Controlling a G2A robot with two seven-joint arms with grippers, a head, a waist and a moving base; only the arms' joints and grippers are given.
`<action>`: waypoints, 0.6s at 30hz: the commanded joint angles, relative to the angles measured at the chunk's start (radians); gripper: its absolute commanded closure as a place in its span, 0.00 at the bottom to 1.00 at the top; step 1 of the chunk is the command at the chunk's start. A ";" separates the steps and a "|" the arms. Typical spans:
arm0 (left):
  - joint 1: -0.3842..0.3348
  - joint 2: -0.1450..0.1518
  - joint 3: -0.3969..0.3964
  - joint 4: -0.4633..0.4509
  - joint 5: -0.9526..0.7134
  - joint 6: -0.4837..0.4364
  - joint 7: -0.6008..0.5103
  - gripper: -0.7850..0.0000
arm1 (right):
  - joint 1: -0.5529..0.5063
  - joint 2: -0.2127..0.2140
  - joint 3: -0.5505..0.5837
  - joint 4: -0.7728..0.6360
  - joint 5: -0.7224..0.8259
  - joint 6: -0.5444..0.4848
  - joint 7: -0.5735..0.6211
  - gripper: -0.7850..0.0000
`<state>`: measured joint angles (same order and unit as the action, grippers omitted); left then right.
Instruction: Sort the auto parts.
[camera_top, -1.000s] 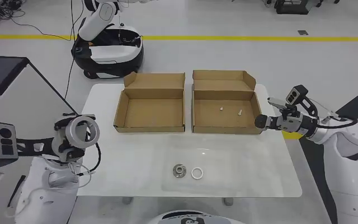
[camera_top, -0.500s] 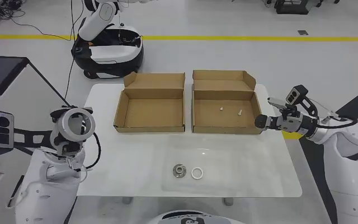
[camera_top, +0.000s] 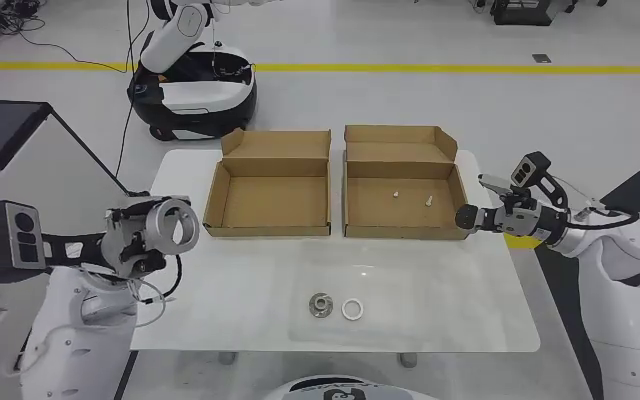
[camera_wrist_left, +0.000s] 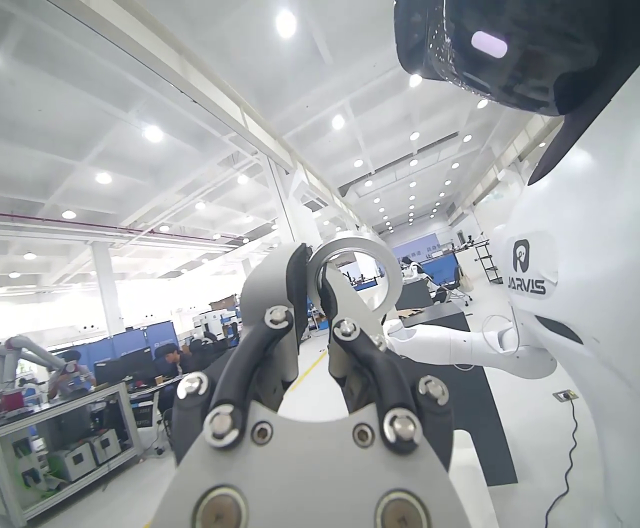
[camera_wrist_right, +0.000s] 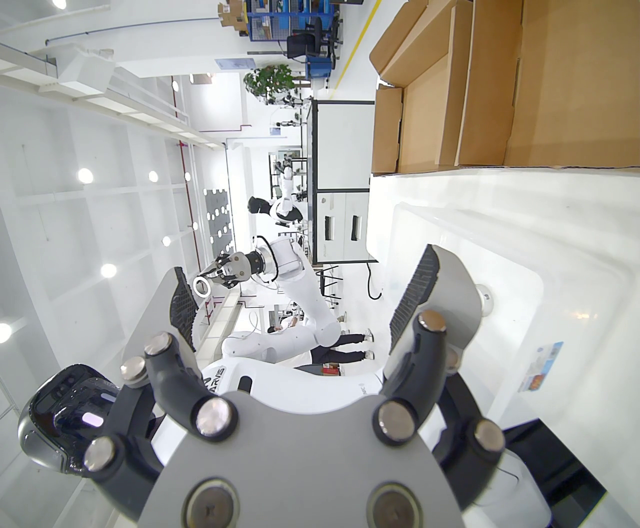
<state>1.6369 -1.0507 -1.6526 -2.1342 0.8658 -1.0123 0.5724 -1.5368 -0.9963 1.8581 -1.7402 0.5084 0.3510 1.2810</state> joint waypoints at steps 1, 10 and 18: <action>0.000 0.001 0.015 -0.004 -0.028 0.000 0.024 1.00 | 0.000 0.000 0.000 0.000 0.000 0.000 0.000 0.00; -0.008 0.014 0.052 -0.022 -0.164 0.000 0.063 1.00 | 0.000 0.000 0.000 0.000 0.000 0.000 0.000 0.00; -0.011 0.032 0.004 -0.004 -0.071 0.000 -0.017 1.00 | 0.000 0.000 0.000 0.000 0.000 0.000 0.000 0.00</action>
<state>1.6246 -1.0204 -1.6387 -2.1422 0.7645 -1.0123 0.5646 -1.5368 -0.9963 1.8581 -1.7402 0.5084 0.3510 1.2810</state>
